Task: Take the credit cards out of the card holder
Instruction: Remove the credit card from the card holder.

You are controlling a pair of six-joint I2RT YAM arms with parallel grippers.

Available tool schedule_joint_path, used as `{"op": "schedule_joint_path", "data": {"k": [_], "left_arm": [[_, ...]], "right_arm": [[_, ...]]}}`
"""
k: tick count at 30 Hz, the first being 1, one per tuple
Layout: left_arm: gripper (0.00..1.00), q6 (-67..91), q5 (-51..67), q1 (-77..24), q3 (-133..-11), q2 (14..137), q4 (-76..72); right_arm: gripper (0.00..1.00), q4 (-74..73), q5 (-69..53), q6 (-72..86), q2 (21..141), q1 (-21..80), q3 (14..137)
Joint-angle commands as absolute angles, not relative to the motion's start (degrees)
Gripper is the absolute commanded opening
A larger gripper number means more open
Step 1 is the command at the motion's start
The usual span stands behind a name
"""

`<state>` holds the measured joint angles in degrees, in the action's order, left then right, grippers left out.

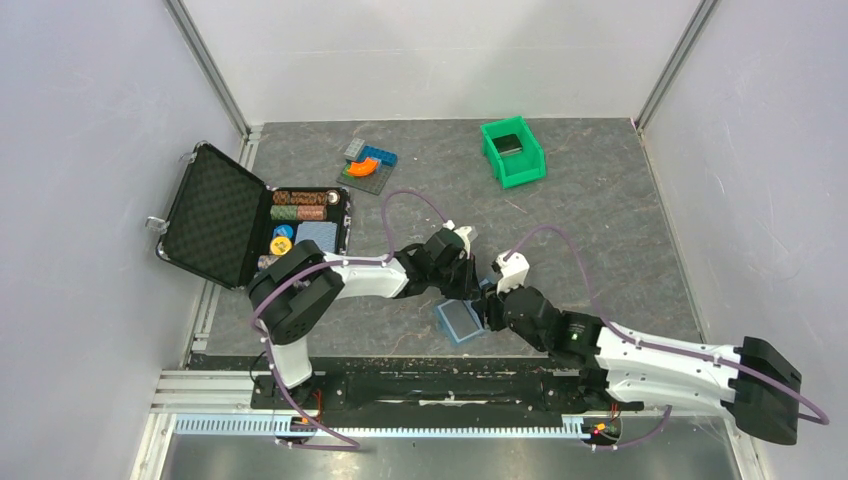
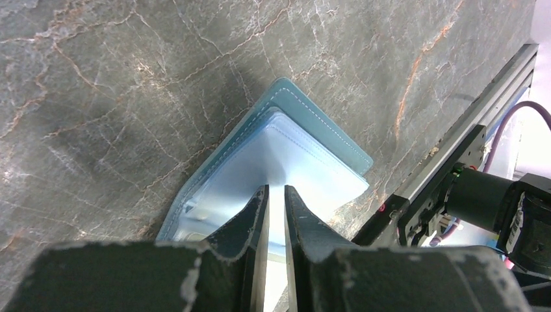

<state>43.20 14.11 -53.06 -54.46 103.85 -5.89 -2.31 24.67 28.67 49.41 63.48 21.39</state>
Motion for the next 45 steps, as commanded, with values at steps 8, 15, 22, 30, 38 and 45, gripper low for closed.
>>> {"op": "schedule_joint_path", "data": {"k": [8, 15, 22, 30, 38, 45], "left_arm": [[0.22, 43.05, 13.03, -47.62, -54.79, 97.98, -1.01], [0.23, 38.43, 7.92, -46.23, -51.76, 89.70, 9.23], [0.38, 39.80, 11.24, -46.29, -40.82, 81.02, 7.96], [0.49, 41.40, 16.21, -46.41, -32.70, 75.01, -0.61], [0.56, 43.00, 22.11, -46.50, -31.83, 80.07, -7.51], [0.50, 43.90, 22.55, -46.94, -29.39, 80.53, -8.88]], "right_arm": [[0.38, 10.44, 19.45, 25.57, 61.10, 60.85, 18.95], [0.37, 13.84, 17.92, 27.82, 65.14, 58.57, 16.71], [0.36, 15.47, 14.78, 29.83, 69.06, 56.25, 16.24], [0.37, 16.62, 12.77, 33.26, 68.50, 56.32, 14.60], [0.50, 17.82, 11.19, 34.19, 67.34, 56.28, 14.85], [0.73, 16.33, 11.84, 34.12, 67.94, 56.89, 16.06]]}}
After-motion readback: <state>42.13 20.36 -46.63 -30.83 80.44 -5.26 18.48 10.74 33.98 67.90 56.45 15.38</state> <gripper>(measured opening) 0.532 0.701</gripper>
